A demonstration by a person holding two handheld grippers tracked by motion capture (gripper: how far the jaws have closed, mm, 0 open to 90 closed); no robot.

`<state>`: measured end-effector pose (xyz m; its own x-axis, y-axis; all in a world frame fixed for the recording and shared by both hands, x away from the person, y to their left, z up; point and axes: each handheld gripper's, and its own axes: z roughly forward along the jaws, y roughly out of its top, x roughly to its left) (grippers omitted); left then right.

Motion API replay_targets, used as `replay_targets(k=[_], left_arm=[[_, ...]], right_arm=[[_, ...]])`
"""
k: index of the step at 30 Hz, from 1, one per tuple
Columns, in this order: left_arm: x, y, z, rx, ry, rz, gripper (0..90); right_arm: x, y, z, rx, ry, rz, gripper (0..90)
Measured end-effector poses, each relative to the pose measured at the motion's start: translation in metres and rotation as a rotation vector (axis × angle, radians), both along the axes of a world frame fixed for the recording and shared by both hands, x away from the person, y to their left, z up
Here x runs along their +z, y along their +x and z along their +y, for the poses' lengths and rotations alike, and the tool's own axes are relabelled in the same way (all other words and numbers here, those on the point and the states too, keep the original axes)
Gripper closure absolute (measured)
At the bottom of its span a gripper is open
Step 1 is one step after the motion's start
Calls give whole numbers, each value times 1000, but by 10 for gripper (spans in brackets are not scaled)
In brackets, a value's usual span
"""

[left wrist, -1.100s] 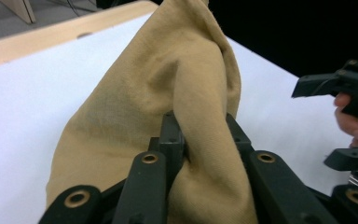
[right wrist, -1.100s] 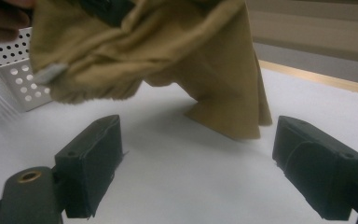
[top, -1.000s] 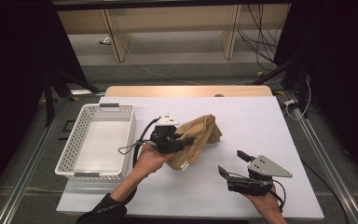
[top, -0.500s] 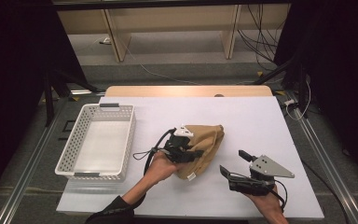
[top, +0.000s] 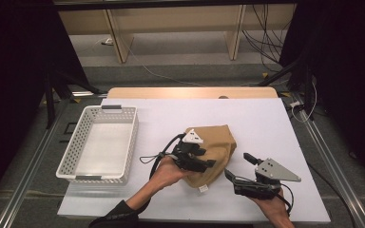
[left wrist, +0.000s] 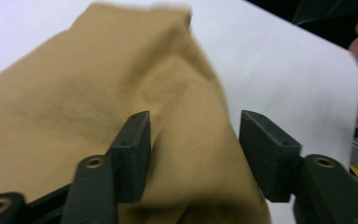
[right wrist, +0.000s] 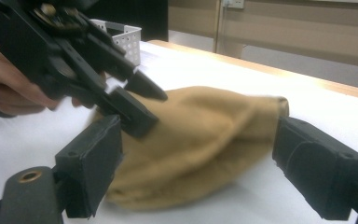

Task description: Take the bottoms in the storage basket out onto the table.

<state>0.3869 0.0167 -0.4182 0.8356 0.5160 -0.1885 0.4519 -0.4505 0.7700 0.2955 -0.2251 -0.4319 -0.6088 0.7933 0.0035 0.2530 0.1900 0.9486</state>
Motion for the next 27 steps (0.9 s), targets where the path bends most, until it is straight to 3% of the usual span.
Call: replay_targets(k=[5, 12, 20, 27], left_arm=[[14, -1, 9, 15, -37, -21, 323], [30, 2, 33, 84, -89, -40, 223], [48, 7, 72, 173, -135, -67, 208], [53, 7, 98, 227, -149, -80, 205]], right_arm=[[0, -1, -1, -1, -1, 1, 168], [1, -1, -2, -3, -4, 4, 168], [0, 0, -1, -2, 7, -6, 168], [0, -1, -1, -4, 6, -3, 168]])
